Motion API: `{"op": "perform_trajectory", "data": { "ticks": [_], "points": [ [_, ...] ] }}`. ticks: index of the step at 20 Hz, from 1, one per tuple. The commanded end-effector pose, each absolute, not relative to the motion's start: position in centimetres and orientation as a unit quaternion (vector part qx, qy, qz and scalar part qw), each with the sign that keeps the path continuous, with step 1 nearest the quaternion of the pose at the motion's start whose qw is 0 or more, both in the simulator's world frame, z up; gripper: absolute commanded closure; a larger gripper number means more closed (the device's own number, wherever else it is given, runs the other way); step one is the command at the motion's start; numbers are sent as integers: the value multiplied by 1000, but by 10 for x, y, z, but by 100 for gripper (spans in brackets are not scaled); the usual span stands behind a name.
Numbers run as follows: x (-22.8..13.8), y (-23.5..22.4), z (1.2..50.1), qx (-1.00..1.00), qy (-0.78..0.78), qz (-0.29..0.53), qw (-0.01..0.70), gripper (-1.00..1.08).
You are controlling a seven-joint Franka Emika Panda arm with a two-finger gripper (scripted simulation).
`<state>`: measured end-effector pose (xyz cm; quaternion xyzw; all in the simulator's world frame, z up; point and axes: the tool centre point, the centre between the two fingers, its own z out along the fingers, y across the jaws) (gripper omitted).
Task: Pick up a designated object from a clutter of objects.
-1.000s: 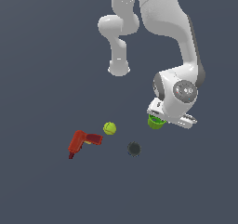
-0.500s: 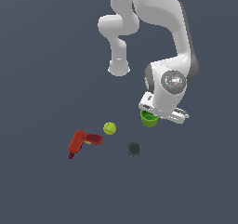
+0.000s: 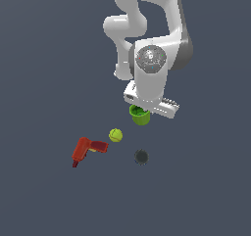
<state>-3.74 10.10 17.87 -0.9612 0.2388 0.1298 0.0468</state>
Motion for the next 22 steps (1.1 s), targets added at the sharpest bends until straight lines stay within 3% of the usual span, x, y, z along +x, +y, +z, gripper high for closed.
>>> {"op": "perform_trajectory", "data": {
  "ticks": [1,22],
  "points": [
    [-41,74,200,-961,239,129,48,108],
    [-63,-141,362,-961,240,129,46,108]
  ]
}}
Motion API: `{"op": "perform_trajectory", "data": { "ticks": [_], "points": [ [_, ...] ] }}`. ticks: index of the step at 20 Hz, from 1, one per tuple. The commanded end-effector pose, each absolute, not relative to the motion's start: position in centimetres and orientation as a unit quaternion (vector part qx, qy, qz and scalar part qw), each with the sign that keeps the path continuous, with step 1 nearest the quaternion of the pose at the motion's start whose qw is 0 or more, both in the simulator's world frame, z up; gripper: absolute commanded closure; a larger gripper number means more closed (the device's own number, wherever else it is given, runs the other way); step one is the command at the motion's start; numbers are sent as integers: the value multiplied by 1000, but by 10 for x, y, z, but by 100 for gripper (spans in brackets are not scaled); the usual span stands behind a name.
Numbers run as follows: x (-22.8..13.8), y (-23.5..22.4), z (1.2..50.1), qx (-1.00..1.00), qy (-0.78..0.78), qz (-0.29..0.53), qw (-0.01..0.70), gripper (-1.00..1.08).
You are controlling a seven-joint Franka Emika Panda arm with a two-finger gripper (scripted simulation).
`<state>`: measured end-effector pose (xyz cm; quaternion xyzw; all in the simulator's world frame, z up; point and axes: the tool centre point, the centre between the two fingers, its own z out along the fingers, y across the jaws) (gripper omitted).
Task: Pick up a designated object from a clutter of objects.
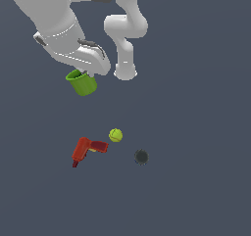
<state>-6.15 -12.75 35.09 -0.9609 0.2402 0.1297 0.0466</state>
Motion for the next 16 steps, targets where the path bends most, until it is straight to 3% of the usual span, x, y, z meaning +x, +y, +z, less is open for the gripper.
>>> {"op": "perform_trajectory", "data": {
  "ticks": [1,16],
  "points": [
    [-63,-150,368,-961,240,129,46,108],
    [-63,-203,409,-962,238,129,46,108]
  ]
}}
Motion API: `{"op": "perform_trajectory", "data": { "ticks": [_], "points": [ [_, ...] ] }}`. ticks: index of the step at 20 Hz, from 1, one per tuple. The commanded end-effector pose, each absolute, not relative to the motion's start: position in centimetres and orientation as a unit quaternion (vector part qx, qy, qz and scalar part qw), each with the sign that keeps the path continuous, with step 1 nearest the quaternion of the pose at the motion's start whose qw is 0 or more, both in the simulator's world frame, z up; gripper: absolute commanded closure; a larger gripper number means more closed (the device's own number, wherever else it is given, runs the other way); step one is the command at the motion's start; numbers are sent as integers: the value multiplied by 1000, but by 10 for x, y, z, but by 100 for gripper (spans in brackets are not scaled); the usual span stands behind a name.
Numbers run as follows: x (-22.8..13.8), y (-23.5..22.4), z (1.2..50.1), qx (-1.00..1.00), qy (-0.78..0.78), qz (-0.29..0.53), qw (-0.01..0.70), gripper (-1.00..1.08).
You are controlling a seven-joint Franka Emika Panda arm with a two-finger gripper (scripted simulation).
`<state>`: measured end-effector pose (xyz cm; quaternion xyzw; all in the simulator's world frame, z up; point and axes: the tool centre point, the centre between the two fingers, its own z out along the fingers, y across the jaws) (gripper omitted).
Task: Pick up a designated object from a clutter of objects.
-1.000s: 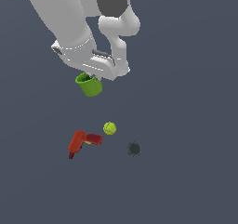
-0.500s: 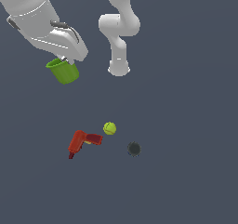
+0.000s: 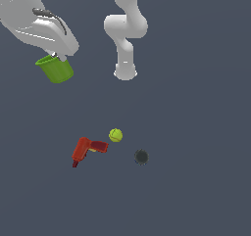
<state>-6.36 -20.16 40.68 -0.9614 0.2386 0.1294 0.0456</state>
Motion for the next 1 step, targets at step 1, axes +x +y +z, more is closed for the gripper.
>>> {"op": "perform_trajectory", "data": {
  "ticks": [1],
  "points": [
    [-63,-203,409,-962,238,129,46,108]
  ]
}}
